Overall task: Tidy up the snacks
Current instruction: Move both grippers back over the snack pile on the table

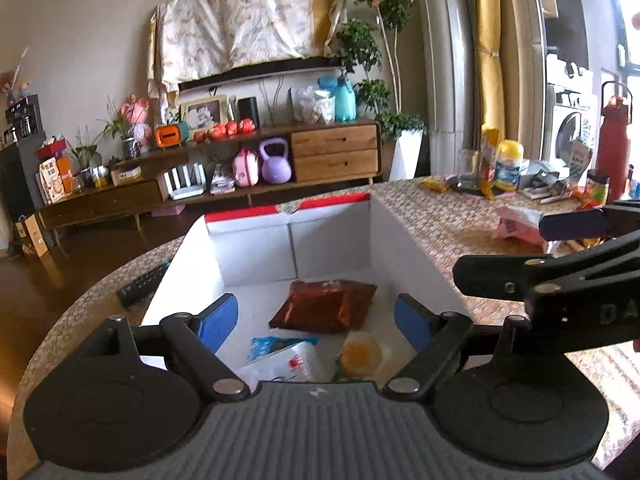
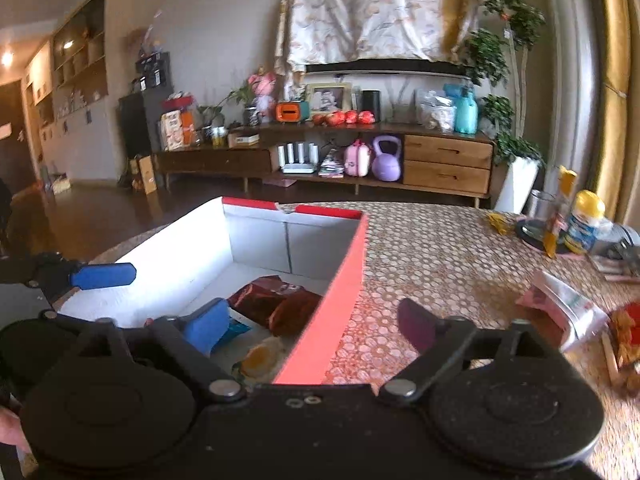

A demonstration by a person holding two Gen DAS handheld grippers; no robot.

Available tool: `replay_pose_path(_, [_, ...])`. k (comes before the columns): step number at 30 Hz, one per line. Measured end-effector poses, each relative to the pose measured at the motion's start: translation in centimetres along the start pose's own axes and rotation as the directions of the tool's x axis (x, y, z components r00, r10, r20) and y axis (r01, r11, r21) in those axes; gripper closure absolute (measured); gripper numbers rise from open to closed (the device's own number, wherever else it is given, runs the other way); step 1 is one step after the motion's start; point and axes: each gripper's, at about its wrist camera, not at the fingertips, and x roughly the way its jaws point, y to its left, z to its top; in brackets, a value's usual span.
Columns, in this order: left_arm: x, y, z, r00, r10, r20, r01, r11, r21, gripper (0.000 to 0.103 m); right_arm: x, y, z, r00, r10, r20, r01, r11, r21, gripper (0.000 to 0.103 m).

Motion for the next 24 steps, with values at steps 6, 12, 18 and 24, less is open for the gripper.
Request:
replay_pose_path(6, [-0.3,-2.1,0.6,0.999,-0.026,0.024,0.025,1.000,0.016,0.011,-2.3,-1.5,-0.4,0.999,-0.020,0.046,0.018,0.999,0.042,0.000])
replay_pose_path(12, [0.0,-4.7,1.3,0.997,-0.071,0.035,0.069,0.997,0.046,0.011,-4.1,-3.7,-0.9,0.995,-0.067,0.076,0.059,0.994,0.097,0.000])
replay_pose_path(18, [0.6,-8.1,2.0,0.993,-0.114,0.043,0.110,0.990,0.083,0.003,-6.0,-6.1,-1.9,0.987,-0.136,0.090,0.123,0.983,0.140,0.000])
replay_pose_path(24, [1.3,-11.6,2.4,0.986,-0.162,0.049,0.155,0.980,0.127,0.003,-7.9,-9.1,-3.3,0.972,-0.210,0.103,0.188,0.964,0.187,0.000])
